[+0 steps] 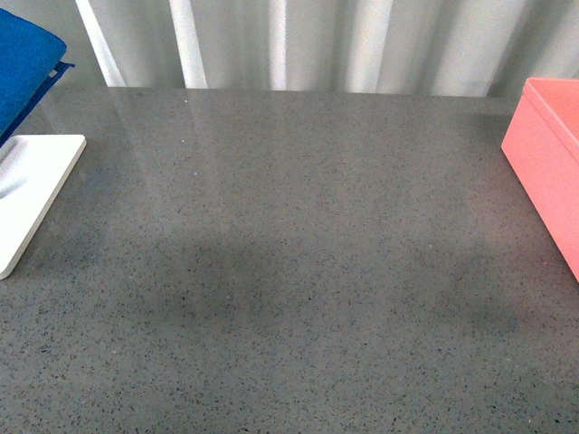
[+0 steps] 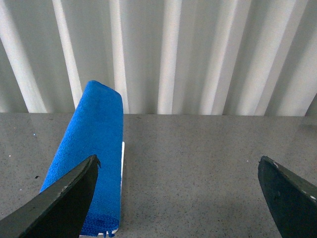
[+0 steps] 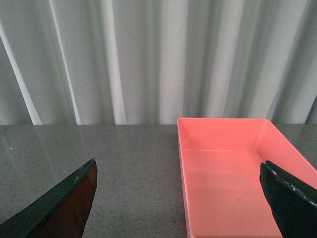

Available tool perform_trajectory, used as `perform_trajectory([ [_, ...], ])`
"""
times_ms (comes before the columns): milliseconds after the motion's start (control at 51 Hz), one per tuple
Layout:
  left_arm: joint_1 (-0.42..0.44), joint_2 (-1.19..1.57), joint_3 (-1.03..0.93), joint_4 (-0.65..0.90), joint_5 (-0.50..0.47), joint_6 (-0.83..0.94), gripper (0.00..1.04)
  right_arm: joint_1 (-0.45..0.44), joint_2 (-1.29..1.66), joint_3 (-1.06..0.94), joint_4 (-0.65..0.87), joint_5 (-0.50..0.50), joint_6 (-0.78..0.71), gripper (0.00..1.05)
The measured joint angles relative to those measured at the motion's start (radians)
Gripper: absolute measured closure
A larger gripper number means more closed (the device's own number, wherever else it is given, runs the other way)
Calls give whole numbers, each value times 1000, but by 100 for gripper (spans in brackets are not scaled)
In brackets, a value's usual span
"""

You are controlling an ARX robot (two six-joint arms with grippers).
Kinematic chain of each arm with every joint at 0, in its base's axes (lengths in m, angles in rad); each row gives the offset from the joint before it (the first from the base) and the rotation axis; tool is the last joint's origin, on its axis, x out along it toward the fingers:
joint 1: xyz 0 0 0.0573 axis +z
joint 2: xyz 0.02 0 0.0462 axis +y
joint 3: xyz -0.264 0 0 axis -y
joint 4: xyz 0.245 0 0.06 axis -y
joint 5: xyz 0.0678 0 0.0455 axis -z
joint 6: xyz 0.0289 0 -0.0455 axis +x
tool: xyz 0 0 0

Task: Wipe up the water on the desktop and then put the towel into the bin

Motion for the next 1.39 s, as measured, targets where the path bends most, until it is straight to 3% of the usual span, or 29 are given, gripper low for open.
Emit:
perform_trajectory([
  [1197,0,0,0,0,-1,0,7,0,0,0,0,0,0,7],
  [1315,-83,128,87,-210,-212,-29,7,0,0,0,0,0,0,7],
  [1393,-129,231,135,-213,-298,-31,7,0,0,0,0,0,0,7],
])
